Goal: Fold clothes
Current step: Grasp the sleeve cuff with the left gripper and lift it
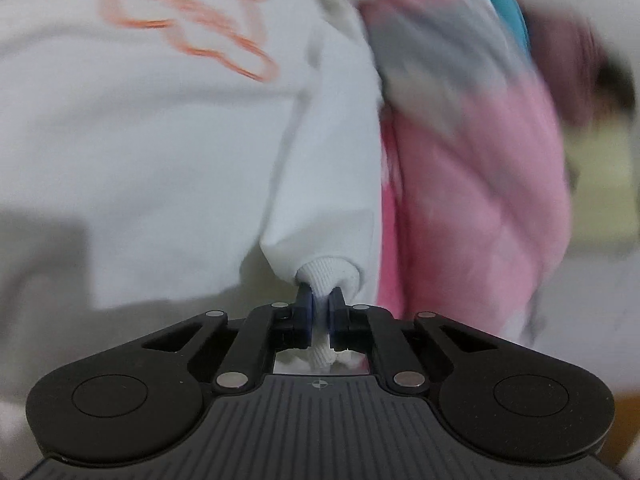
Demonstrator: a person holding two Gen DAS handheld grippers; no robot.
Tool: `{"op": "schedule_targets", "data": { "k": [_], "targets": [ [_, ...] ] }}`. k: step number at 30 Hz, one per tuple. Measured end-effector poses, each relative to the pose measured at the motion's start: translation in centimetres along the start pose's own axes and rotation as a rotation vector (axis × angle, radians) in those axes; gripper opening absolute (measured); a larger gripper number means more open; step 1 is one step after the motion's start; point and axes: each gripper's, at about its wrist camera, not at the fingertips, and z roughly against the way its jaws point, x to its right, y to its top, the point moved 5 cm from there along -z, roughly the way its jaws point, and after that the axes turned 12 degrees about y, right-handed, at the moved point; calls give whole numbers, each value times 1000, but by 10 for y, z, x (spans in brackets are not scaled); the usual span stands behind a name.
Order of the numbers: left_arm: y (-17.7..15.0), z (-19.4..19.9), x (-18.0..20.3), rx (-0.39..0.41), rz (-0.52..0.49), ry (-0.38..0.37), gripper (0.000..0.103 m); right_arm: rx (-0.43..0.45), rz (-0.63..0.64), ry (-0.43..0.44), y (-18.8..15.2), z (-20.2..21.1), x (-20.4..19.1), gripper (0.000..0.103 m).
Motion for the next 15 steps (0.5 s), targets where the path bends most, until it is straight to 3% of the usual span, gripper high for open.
{"op": "schedule_targets", "data": {
  "k": [3,6,9,15],
  "targets": [
    [13,10,-23,28,130,-54,6,-16,-65,36,0,-11,5,50],
    [18,12,-39,36,193,-53,6,-25,-104,58,0,-22,8,50],
    [20,8,-49,38,238,-46,6,-36,-128,94,2,-33,5,51],
    [32,32,-54,111,282,-124,6,-52,-82,123,8,-49,-12,51]
  ]
}}
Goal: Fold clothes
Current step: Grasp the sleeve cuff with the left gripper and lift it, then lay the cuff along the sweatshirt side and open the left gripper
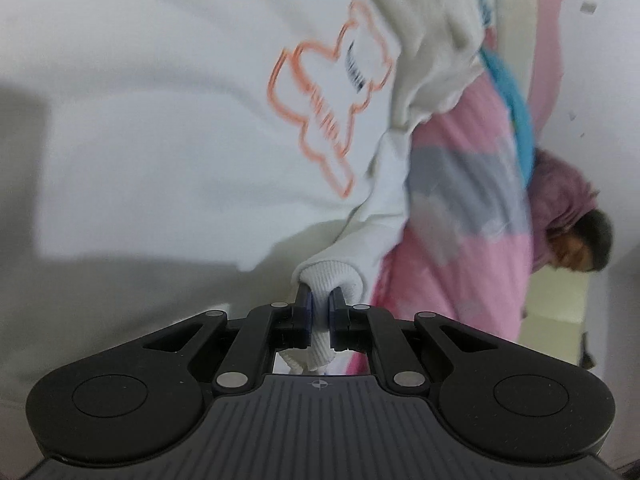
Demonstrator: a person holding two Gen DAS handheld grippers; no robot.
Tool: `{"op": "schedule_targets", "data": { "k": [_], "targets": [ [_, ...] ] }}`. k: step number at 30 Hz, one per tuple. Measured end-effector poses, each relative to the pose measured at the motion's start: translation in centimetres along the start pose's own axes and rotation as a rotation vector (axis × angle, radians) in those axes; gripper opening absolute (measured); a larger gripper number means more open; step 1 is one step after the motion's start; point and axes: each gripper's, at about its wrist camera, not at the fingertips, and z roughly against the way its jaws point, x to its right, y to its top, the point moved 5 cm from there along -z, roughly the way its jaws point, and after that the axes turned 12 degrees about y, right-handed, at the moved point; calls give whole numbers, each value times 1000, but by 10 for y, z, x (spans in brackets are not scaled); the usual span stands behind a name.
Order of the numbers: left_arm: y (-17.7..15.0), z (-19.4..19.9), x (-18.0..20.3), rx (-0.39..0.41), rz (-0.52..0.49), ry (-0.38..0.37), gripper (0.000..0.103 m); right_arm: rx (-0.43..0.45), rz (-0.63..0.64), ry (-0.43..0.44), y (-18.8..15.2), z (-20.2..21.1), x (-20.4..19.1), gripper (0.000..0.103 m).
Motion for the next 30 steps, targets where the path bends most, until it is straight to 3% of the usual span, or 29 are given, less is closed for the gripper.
{"op": "schedule_targets", "data": {
  "k": [3,12,16,23,25,26,30],
  "targets": [
    [2,7,-1,8,3,-3,6,-7,43,5,1,-7,-9,51],
    [-13,7,9,-35,-42,-19,6,-62,760,-97,-54,-42,-100,49],
    [-14,9,14,-42,-58,-31,6,-52,852,-163,-60,-57,-103,38],
    [-17,8,14,-57,-64,-48,6,-60,772,-129,-47,-67,-92,28],
    [-18,7,14,-61,-69,-48,6,-51,766,-125,-42,-67,-89,11],
    [-18,6,13,-63,-71,-44,6,-39,777,-129,-40,-65,-89,9],
    [-22,1,17,-84,-103,-40,7,37,1034,-172,-49,-31,-123,8]
  ]
}}
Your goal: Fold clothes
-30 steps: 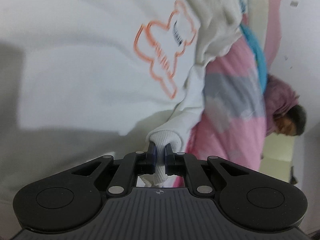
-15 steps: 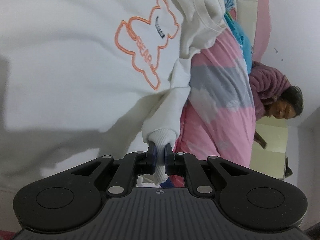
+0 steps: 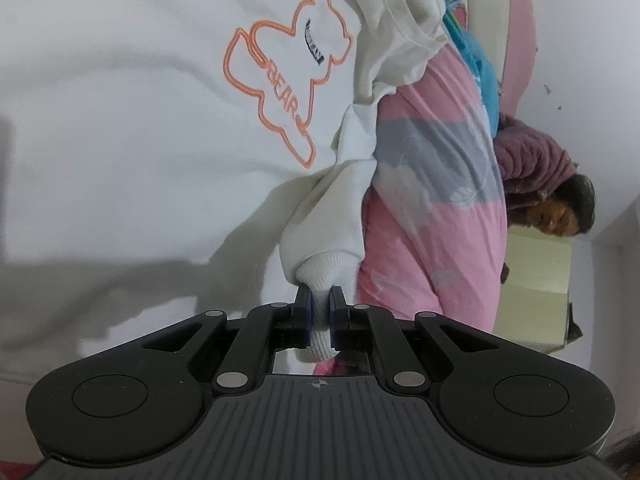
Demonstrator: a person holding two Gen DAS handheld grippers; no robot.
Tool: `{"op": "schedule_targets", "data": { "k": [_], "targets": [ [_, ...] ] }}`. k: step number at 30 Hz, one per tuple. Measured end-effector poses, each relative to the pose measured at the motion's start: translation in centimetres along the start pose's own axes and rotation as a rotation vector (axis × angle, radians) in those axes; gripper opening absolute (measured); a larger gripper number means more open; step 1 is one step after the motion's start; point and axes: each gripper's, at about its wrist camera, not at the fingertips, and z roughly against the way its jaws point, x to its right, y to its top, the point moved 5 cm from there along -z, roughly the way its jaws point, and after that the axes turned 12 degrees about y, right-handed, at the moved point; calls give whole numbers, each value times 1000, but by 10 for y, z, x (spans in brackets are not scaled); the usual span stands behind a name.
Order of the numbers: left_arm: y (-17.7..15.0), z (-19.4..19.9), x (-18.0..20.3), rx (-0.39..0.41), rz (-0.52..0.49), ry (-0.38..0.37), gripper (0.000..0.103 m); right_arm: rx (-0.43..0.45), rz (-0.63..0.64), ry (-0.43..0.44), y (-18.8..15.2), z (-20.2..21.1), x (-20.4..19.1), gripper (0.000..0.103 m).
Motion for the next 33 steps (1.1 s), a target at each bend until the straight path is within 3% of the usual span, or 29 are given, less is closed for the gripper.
{"op": "schedule_targets", "data": {
  "k": [3,5,7,9,12,15,19,23,25,28,30,33],
  "targets": [
    [-15,-8,21,-38,-123,-12,8,-36,306,-79,3,30,-29,8],
    [-28,-18,35,-85,-227,2,8,-87,411,-123,-6,43,-36,8],
    [-39,-27,42,-145,-300,17,12,-109,349,-133,-12,56,-29,8],
    [-42,-34,37,-201,-279,29,27,-103,268,-152,-13,66,-17,8],
    [-40,-37,28,-199,-241,65,30,-102,235,-181,-13,79,-6,8],
    [-38,-39,26,-187,-260,121,33,-142,230,-152,-18,85,-4,8],
    [-40,-45,28,-158,-336,227,35,-360,216,-80,-59,66,-6,9],
    [-46,-55,34,-147,-441,317,35,-535,199,-84,-102,60,-2,13],
    [-48,-62,39,-143,-492,347,36,-461,62,-19,-93,74,9,13],
    [-47,-70,45,-122,-543,376,36,-286,-208,70,-69,93,39,24],
    [-43,-76,49,-108,-568,394,36,-208,-362,32,-65,91,72,25],
    [-38,-88,54,-93,-611,430,36,-206,-545,-25,-78,77,105,28]
  ]
}}
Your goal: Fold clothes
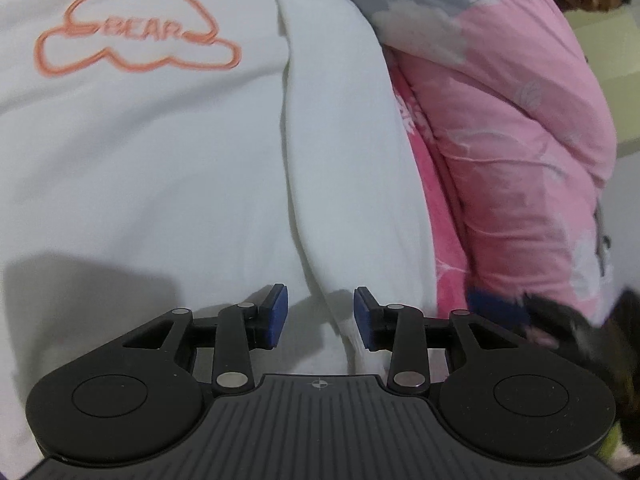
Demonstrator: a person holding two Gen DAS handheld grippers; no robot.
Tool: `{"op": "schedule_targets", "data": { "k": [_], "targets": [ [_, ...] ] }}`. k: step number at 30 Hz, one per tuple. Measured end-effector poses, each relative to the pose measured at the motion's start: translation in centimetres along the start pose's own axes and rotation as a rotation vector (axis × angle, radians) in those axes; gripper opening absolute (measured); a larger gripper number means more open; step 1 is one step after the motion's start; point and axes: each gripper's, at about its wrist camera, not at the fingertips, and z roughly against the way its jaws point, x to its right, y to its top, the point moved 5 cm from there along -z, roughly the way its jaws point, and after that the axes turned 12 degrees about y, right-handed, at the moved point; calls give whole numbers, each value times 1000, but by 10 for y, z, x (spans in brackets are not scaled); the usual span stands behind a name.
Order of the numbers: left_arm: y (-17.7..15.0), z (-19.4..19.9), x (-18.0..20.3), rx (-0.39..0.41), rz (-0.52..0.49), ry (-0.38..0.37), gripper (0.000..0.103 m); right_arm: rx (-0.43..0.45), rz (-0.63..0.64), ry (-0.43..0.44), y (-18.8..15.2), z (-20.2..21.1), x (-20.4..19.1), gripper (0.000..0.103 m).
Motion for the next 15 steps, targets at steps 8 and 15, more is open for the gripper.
{"op": "schedule_targets", "data": {
  "k": [8,15],
  "targets": [
    [-10,-9,14,-16,-87,59,35,-23,-347,115,-27,-32,37,34],
    [-11,-13,22,-6,-118,62,3,-10,-281,145,-23,-32,25,8]
  ]
}}
